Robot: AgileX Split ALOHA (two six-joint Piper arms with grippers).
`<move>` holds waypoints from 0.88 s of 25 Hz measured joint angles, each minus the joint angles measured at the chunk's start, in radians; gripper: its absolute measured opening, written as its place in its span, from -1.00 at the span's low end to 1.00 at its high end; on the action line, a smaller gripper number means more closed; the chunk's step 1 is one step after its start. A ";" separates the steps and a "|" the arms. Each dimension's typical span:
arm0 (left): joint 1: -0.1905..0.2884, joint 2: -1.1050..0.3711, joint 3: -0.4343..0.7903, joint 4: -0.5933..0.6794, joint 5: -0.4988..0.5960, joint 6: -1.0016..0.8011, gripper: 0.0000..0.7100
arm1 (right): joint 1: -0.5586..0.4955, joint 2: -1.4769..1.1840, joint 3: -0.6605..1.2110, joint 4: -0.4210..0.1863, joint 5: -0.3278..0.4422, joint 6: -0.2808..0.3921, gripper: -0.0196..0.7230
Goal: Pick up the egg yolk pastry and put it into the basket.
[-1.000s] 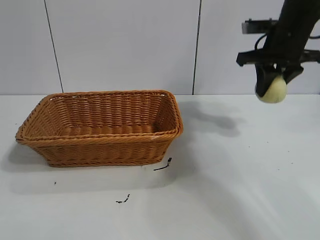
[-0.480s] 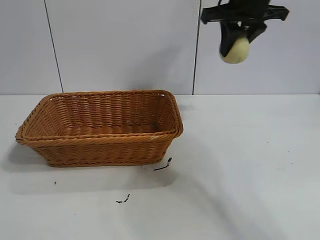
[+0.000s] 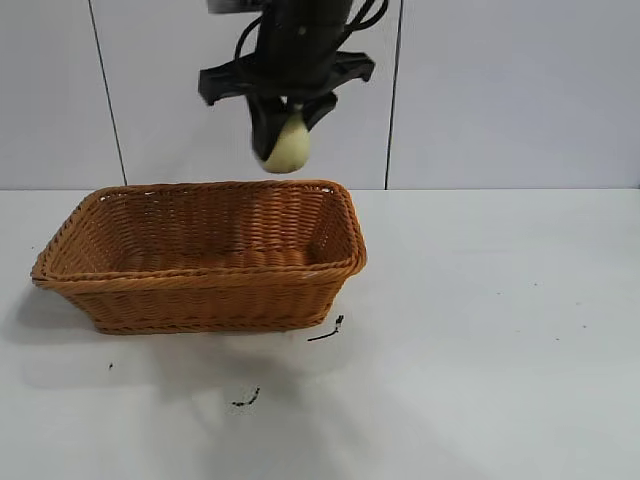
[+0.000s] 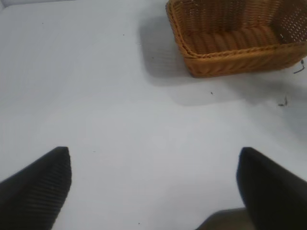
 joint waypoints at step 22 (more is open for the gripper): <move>0.000 0.000 0.000 0.000 0.000 0.000 0.96 | -0.018 0.002 -0.237 0.013 0.145 -0.008 0.92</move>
